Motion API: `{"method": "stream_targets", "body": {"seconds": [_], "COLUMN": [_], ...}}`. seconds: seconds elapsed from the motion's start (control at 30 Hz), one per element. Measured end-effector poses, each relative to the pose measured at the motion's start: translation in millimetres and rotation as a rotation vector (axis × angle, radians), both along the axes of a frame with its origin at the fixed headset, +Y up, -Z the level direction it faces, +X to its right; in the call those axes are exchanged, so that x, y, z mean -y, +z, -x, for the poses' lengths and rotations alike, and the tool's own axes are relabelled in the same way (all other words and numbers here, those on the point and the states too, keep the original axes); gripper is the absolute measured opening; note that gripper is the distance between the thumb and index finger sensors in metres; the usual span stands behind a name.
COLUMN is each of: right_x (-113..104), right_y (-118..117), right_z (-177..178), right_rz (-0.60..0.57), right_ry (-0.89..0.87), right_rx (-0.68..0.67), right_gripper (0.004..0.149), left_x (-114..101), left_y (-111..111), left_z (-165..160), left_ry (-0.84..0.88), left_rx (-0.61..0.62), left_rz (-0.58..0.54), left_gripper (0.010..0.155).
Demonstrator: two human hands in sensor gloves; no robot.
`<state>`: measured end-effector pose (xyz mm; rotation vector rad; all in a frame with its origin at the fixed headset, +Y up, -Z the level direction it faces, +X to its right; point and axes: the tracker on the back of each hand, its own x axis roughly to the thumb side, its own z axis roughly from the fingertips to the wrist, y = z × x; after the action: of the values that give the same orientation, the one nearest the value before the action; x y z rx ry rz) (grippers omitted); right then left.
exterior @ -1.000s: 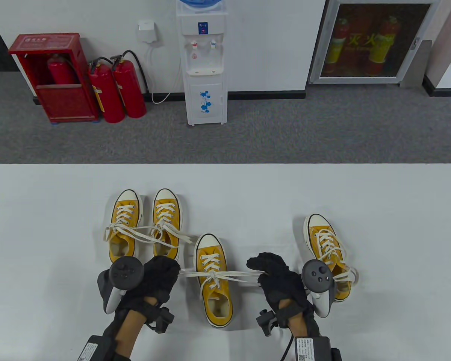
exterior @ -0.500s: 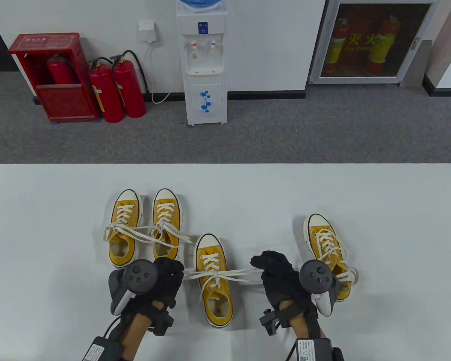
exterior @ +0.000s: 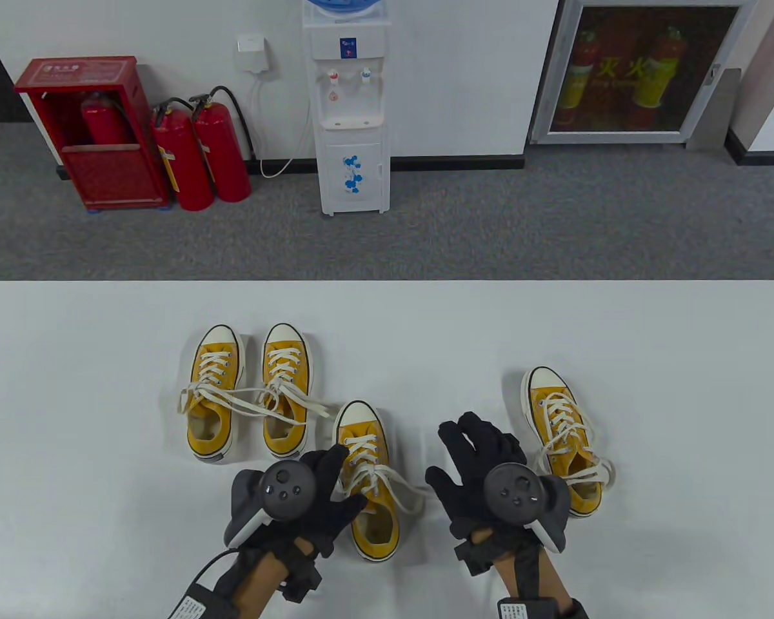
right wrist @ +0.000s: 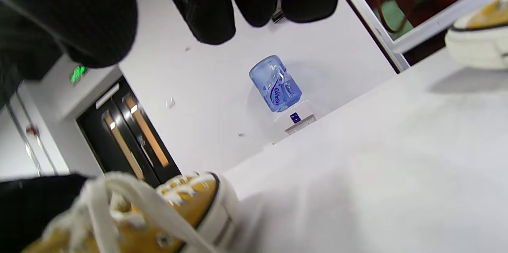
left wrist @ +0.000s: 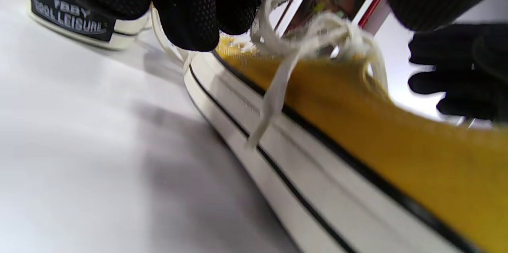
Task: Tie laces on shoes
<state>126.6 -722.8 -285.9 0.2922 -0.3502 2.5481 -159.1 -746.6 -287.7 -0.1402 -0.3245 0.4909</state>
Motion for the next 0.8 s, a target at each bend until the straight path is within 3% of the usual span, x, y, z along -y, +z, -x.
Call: {"method": "stream_targets", "body": {"seconds": [0.3,0.47,0.8], "right_x": [5,11,19], "right_y": [4,3,0], "right_z": [21,23,23], "right_rz": [0.041,0.086,0.133], "right_ry": [0.289,0.329,0.349], "right_rx": [-0.029,-0.032,-0.022], "right_gripper": [0.092,0.093,0.092], "left_x": [18,23,24], "left_y": [-1,-3,-3], "left_z": [-9,-8,-12], "left_ry": [-0.055,-0.028,-0.039], "left_rx": [-0.012,-0.037,-0.09], "left_rz": [0.073,0.136,0.139], "left_gripper": [0.097,0.097,0.089]}}
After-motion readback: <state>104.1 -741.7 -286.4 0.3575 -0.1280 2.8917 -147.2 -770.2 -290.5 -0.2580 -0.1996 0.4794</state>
